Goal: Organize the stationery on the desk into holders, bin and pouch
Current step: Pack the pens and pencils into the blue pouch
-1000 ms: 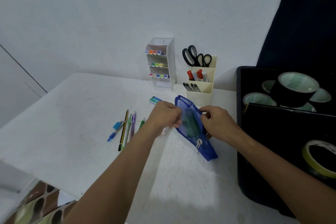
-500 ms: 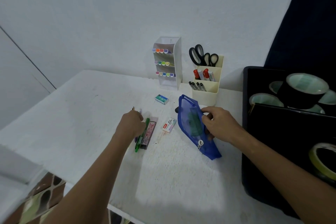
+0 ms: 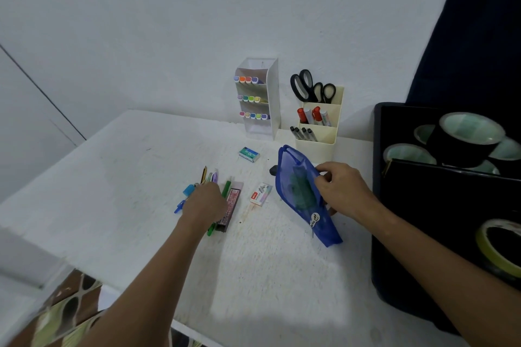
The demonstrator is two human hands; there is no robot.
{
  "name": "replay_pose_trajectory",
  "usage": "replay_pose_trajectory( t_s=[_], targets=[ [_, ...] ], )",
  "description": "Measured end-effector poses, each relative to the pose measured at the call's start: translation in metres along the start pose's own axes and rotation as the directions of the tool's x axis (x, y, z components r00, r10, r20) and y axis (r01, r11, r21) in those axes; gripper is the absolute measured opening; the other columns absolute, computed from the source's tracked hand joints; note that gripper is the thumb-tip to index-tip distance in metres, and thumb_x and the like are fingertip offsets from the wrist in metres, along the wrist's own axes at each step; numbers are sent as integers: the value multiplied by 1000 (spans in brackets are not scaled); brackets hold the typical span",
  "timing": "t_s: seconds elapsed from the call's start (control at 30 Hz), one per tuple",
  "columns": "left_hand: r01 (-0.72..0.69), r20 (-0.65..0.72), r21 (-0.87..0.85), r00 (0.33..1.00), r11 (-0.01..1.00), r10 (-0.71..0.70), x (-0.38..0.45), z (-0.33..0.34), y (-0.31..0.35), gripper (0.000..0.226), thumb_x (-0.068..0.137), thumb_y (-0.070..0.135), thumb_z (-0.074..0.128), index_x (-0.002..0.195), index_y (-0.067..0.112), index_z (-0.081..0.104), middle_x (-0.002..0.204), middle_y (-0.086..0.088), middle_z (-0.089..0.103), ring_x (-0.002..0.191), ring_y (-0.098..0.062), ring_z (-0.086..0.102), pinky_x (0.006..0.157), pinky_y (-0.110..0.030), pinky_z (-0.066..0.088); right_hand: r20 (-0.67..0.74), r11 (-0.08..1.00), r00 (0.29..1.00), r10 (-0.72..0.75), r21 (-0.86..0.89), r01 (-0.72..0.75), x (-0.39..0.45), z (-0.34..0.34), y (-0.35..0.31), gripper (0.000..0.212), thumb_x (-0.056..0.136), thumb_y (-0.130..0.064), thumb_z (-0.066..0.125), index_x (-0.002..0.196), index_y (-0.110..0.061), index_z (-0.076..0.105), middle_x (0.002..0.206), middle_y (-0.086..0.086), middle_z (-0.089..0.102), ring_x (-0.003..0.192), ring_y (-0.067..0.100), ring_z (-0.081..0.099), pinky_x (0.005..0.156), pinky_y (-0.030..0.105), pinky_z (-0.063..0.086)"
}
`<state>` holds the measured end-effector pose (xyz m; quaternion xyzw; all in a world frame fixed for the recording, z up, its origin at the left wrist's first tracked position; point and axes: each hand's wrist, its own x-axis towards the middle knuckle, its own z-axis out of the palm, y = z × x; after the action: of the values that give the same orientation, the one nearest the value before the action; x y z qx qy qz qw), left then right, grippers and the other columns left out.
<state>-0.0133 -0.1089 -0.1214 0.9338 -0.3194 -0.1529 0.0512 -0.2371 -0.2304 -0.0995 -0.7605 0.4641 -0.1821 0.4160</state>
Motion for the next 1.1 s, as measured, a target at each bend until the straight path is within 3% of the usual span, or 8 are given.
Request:
replay_pose_trajectory(
  t_s=[0.13, 0.27, 0.4, 0.53, 0.63, 0.87, 1.0, 1.1],
  targets=[
    [-46, -42, -19, 998, 999, 45, -8, -20, 19, 8, 95, 11, 48, 98, 5, 53, 89, -8, 61, 75, -16, 57, 67, -27, 47, -40, 1000, 999, 17, 12, -16, 3, 0, 1, 25, 95, -21, 49, 116, -15, 61, 101, 8, 67, 72, 21, 68, 53, 32, 60],
    [-149, -89, -215, 987, 965, 133, -19, -46, 48, 19, 95, 25, 52, 97, 7, 58, 87, -6, 65, 69, -16, 61, 67, -30, 52, -43, 1000, 999, 5, 11, -5, 3, 0, 2, 26, 95, -20, 48, 117, -14, 61, 103, 9, 67, 75, 22, 68, 56, 31, 60],
    [-196, 78, -526, 958, 827, 276, -36, -54, 75, 25, 90, 21, 60, 90, -2, 70, 76, -12, 70, 63, -21, 67, 58, -28, 57, -32, 1000, 999, -27, -1, 27, 3, 0, 1, 28, 96, -19, 48, 119, -14, 62, 104, 8, 68, 77, 20, 68, 60, 29, 59],
    [-106, 278, -562, 910, 820, 308, -45, -38, 98, 22, 90, 17, 62, 94, -4, 68, 67, -9, 66, 47, -10, 61, 46, -19, 52, -19, 999, 999, -41, 2, 41, 1, -2, 1, 31, 95, -16, 46, 122, -13, 61, 102, 7, 68, 75, 19, 69, 59, 29, 60],
    [-33, 339, -556, 904, 830, 262, -42, -21, 110, 23, 90, 18, 62, 97, -4, 66, 71, -11, 66, 53, -14, 62, 57, -24, 59, -9, 999, 999, -48, -1, 48, 0, -2, 0, 29, 95, -15, 45, 119, -13, 61, 99, 7, 67, 67, 19, 70, 53, 26, 59],
    [-89, 190, -532, 956, 842, 221, -35, -3, 122, 29, 93, 25, 55, 92, 0, 68, 62, -9, 66, 56, -22, 65, 64, -28, 58, 8, 999, 999, -35, -1, 35, 0, -2, -2, 30, 96, -14, 45, 123, -12, 59, 96, 3, 63, 63, 19, 69, 47, 23, 56],
    [-192, 122, -464, 953, 865, 277, -39, 0, 121, 32, 93, 27, 51, 91, 2, 72, 77, -12, 68, 76, -26, 69, 78, -35, 57, 10, 999, 999, -42, -2, 42, -1, -2, -2, 29, 96, -14, 46, 122, -11, 59, 95, 4, 63, 63, 17, 68, 46, 21, 55],
    [-229, 76, -473, 951, 851, 298, -34, 0, 112, 27, 90, 21, 53, 89, 1, 72, 84, -17, 69, 66, -20, 60, 61, -32, 52, 23, 999, 999, -40, 3, 40, -1, -1, -2, 29, 97, -15, 45, 122, -12, 59, 93, 3, 63, 61, 18, 69, 45, 20, 55]
  ],
)
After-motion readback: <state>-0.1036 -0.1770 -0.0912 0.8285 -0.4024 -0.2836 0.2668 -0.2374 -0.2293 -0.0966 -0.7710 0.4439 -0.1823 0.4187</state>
